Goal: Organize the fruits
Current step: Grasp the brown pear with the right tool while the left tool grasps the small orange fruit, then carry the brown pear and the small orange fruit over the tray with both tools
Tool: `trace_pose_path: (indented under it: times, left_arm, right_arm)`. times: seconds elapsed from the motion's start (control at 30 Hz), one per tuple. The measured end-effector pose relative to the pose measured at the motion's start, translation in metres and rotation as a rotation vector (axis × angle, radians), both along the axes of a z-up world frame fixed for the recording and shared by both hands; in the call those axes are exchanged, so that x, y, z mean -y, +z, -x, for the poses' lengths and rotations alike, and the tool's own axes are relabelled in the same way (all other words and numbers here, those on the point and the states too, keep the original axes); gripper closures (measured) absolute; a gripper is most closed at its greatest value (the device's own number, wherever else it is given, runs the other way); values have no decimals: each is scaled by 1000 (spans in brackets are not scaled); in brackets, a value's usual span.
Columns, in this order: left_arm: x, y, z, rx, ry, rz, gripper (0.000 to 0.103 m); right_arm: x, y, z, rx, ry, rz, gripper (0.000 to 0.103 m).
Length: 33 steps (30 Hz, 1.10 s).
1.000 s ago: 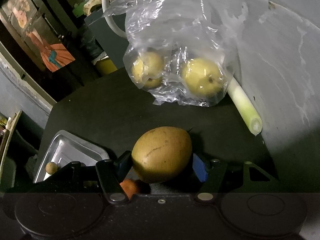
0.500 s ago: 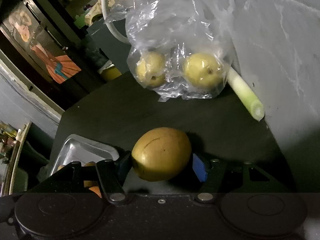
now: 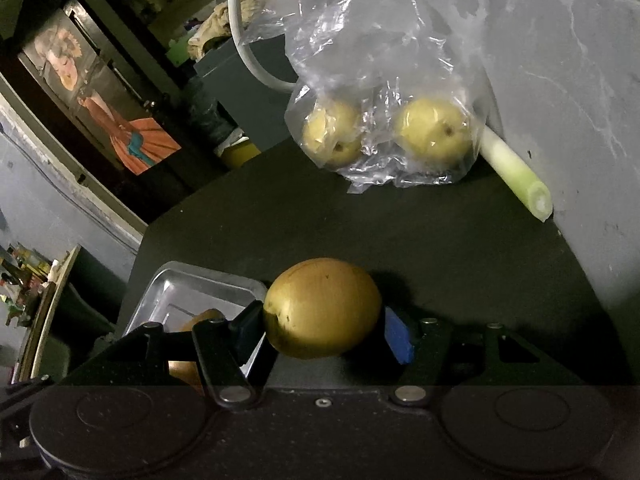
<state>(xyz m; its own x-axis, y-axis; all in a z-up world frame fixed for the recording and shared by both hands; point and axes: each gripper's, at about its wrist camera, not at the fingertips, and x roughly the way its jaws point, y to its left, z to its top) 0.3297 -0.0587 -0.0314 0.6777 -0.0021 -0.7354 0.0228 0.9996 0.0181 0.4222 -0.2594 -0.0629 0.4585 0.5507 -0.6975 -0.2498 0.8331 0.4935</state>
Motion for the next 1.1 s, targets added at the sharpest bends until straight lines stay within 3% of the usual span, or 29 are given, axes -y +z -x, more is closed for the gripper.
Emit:
trace_pose_path:
  times: [0.23,0.7,1.1]
  left_arm:
    - [-14,1,8,3,45,16,72]
    - [-38,-3,25,-15,107,33,72]
    - [-62,-9,49,-49,169,54,72]
  right_arm:
    - [6,7,8,19,-14,-88,40]
    - [-14,26,37,52,84,-134,40]
    - [-43,35,77,-4,161,-190,40]
